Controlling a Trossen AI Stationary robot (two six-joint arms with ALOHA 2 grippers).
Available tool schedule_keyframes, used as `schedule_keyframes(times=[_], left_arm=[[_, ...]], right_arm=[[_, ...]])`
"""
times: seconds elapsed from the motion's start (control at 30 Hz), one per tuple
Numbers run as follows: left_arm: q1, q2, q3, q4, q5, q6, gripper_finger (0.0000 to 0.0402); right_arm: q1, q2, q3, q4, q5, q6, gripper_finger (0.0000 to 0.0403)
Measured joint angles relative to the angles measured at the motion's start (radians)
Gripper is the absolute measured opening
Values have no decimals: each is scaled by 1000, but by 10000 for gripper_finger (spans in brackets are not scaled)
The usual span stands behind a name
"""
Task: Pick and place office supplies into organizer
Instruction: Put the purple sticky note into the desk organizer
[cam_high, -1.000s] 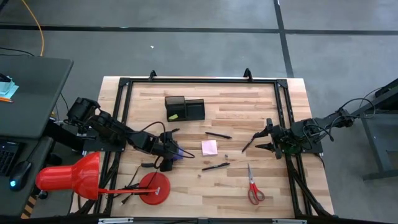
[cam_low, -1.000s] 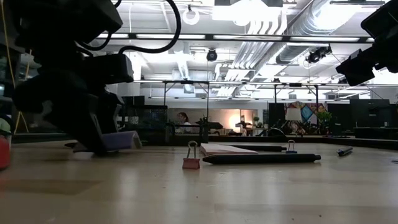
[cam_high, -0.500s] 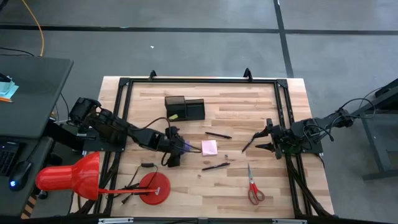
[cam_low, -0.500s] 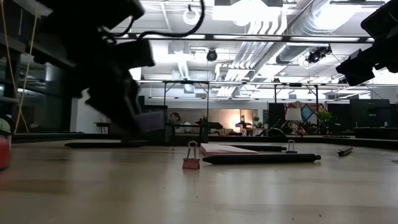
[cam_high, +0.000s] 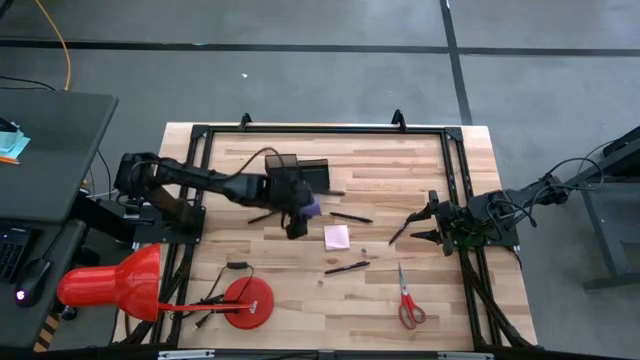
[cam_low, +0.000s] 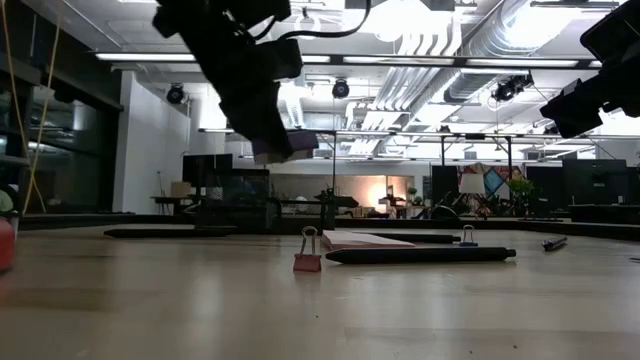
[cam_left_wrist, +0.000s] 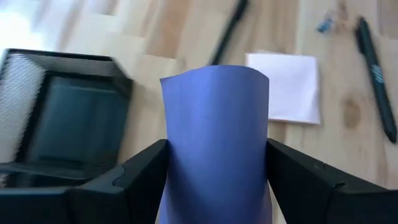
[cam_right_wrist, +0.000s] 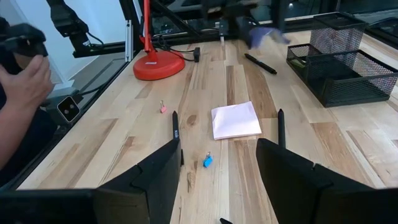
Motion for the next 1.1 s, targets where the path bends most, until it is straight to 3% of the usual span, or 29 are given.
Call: schedule_keyframes(times=[0.17, 0.53, 0.73, 1.1], left_arm=[[73, 0, 63, -45, 1, -52, 239], [195, 58, 81, 58, -16, -452, 237], [201, 115, 81, 113, -129, -705, 237], [202, 146, 81, 83, -195, -756, 234]], right_arm=[[0, 0, 0, 0, 0, 0, 206], [0, 0, 0, 0, 0, 0, 206], [0, 0, 0, 0, 0, 0, 206], [0, 0, 0, 0, 0, 0, 206]])
